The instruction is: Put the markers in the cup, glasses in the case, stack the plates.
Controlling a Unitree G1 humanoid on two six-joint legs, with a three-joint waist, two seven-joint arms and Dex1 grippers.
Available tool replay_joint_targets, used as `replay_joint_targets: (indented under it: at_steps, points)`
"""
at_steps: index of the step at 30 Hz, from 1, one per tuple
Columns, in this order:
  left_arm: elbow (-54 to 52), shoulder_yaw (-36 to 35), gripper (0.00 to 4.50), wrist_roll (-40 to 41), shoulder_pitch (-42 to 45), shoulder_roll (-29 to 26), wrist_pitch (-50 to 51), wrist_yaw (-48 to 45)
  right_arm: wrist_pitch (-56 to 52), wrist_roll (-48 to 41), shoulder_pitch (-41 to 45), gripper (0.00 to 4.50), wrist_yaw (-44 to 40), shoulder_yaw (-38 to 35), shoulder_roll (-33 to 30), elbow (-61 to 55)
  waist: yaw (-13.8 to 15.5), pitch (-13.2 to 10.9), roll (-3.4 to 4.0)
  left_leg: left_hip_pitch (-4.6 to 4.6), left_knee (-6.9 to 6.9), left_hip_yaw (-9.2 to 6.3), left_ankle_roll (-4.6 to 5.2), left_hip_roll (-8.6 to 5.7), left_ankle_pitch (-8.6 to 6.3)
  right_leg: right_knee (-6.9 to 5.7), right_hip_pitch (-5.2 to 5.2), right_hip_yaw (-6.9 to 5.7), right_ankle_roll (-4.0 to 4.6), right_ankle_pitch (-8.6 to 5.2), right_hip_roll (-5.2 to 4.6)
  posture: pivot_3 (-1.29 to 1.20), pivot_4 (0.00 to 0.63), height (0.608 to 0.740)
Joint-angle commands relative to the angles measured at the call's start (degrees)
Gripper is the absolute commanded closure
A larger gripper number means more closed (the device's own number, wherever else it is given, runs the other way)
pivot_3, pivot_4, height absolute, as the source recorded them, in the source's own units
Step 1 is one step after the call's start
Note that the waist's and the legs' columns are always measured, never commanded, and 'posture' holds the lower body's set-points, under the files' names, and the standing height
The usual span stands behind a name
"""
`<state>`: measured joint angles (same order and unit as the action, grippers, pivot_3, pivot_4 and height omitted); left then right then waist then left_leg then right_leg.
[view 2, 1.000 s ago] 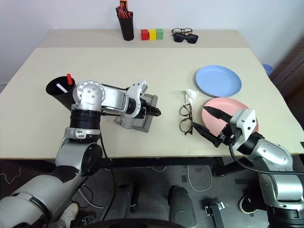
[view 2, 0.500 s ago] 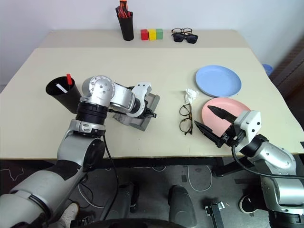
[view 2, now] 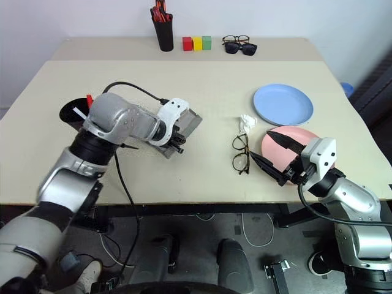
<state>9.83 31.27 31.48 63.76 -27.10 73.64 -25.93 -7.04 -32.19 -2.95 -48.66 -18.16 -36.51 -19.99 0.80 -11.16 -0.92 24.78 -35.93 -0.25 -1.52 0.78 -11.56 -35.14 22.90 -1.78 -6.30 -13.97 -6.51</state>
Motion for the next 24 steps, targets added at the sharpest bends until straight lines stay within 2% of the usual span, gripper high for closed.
replay_joint_targets:
  at_steps: [1, 4, 6, 8, 10, 13, 17, 24]
  points:
    - [-0.9, 7.1, 4.45, -6.6, 0.7, -3.1, -14.3, -14.9, 0.5, -0.1, 1.9, 1.14, -0.3, 0.0, -0.3, 0.0, 0.0, 0.0, 0.01, 0.05, -0.01, 0.03, 0.0, -0.01, 0.0, 0.01, 0.05, 0.0, 0.02, 0.01, -0.03, 0.0, 0.15, 0.74]
    - [2.1, 13.2, 4.45, -14.7, 0.2, -6.5, -29.2, -27.2, 0.4, 0.1, 2.6, 1.14, -0.3, 0.3, -0.2, 0.1, 0.0, 0.0, 0.02, 0.46, -0.1, 0.03, 0.03, -0.01, 0.02, 0.01, 0.43, 0.0, 0.05, 0.04, -0.05, 0.0, 0.15, 0.74]
    - [4.8, 14.4, 4.45, -17.8, 0.0, -7.4, -36.6, -33.8, 0.3, 0.0, 2.6, 1.14, -0.2, 0.3, -0.2, -0.2, 0.0, 0.0, 0.03, 0.6, -0.1, 0.03, 0.05, -0.01, 0.02, 0.0, 0.56, 0.0, 0.05, 0.04, -0.05, 0.0, 0.15, 0.74]
    - [9.2, 16.2, 4.45, -23.4, 0.1, -8.4, -49.0, -39.3, 0.3, 0.0, 2.3, 1.14, -0.1, 0.4, -0.1, -0.6, 0.0, 0.0, 0.03, 0.62, -0.1, 0.04, 0.07, -0.01, 0.02, 0.0, 0.58, 0.0, 0.05, 0.04, -0.04, 0.0, 0.15, 0.74]
    - [14.2, 17.4, 4.45, -29.1, 0.8, -8.2, -59.3, -41.7, 0.1, -0.1, 2.1, 1.14, 0.1, 0.4, 0.0, -1.0, -0.1, 0.0, 0.03, 0.61, -0.11, 0.07, 0.08, 0.0, 0.02, -0.01, 0.6, 0.0, 0.04, 0.04, -0.03, 0.0, 0.15, 0.74]
    - [20.2, 16.4, 4.45, -33.4, 2.0, -6.3, -67.2, -44.8, -0.4, -0.3, 1.8, 1.14, 0.6, 0.4, 0.1, -1.4, 0.0, 0.0, 0.03, 0.6, -0.23, 0.05, 0.09, 0.01, 0.02, -0.07, 0.56, -0.01, 0.05, 0.04, -0.03, 0.0, 0.15, 0.74]
    - [25.1, 13.7, 4.45, -36.2, 3.0, -3.1, -69.7, -46.6, -0.6, 0.0, 0.9, 1.14, 1.5, 0.4, 0.6, -2.0, 0.0, 0.0, 0.03, 0.6, -0.35, 0.05, 0.11, 0.01, 0.01, -0.08, 0.48, 0.0, 0.06, 0.05, -0.03, 0.0, 0.15, 0.74]
    - [23.6, 8.1, 4.45, -36.5, 1.9, 1.8, -57.6, -49.7, -1.8, 1.0, -0.4, 1.14, 3.7, 1.3, 1.2, -2.7, 0.3, 0.0, 0.03, 0.6, -0.42, 0.01, 0.13, 0.0, 0.02, -0.18, 0.45, -0.02, 0.03, 0.06, -0.02, 0.0, 0.15, 0.74]
